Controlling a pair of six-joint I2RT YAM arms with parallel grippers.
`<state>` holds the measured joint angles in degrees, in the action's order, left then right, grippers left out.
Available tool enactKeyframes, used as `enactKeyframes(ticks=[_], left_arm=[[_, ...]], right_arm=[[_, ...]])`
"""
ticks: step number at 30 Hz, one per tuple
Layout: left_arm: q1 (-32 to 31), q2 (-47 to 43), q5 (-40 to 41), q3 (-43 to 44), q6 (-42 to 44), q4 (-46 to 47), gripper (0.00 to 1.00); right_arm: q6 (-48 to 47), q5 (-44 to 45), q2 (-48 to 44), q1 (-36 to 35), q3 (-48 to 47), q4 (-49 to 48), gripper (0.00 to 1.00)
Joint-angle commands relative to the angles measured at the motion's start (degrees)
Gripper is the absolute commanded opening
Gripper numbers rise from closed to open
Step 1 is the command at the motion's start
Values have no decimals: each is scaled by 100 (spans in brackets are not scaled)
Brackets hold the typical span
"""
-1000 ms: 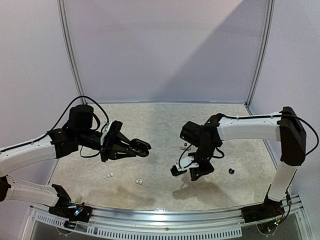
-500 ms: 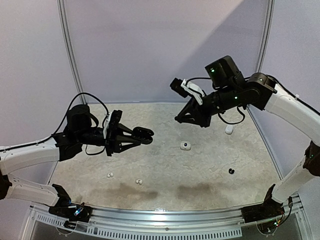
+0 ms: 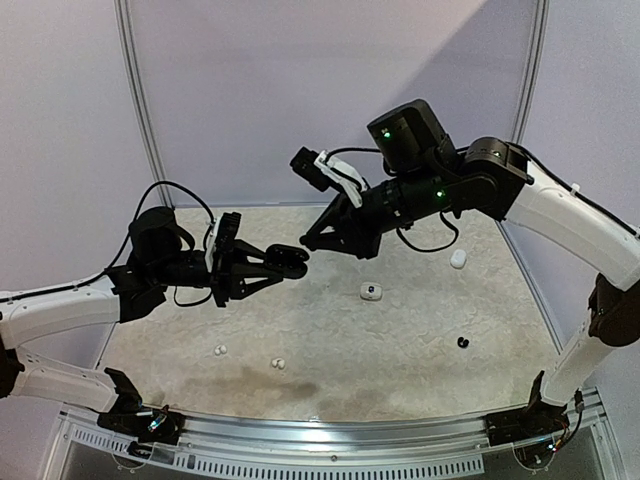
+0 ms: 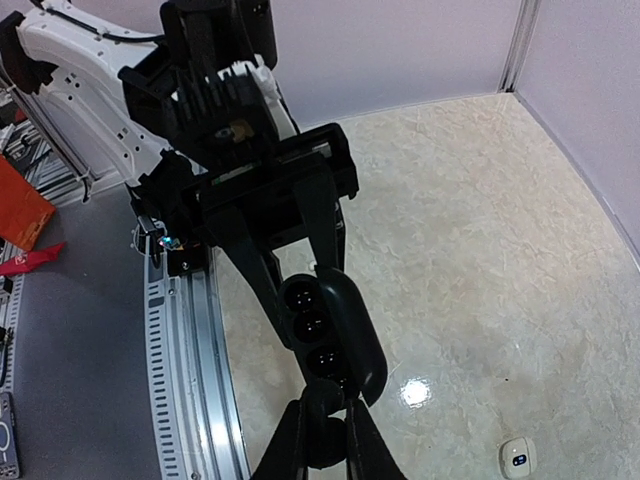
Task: Insert the wireless bluetooth earbuds into the charging case
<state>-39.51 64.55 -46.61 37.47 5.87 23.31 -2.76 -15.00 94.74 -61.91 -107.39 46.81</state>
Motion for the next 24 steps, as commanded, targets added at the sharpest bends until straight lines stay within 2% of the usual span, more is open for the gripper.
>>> enactKeyframes(ticks=[1, 18, 24], left_arm=[[-66, 18, 52, -38, -23, 142, 0], [-71, 76, 13, -10, -44, 224, 0], [-70, 111, 85, -27, -330, 430, 0]], right_arm=[[-261, 118, 202, -114, -150, 261, 0], [-1110, 416, 742, -191, -514, 552, 0], [-1294, 467, 817, -191, -537, 663, 0]])
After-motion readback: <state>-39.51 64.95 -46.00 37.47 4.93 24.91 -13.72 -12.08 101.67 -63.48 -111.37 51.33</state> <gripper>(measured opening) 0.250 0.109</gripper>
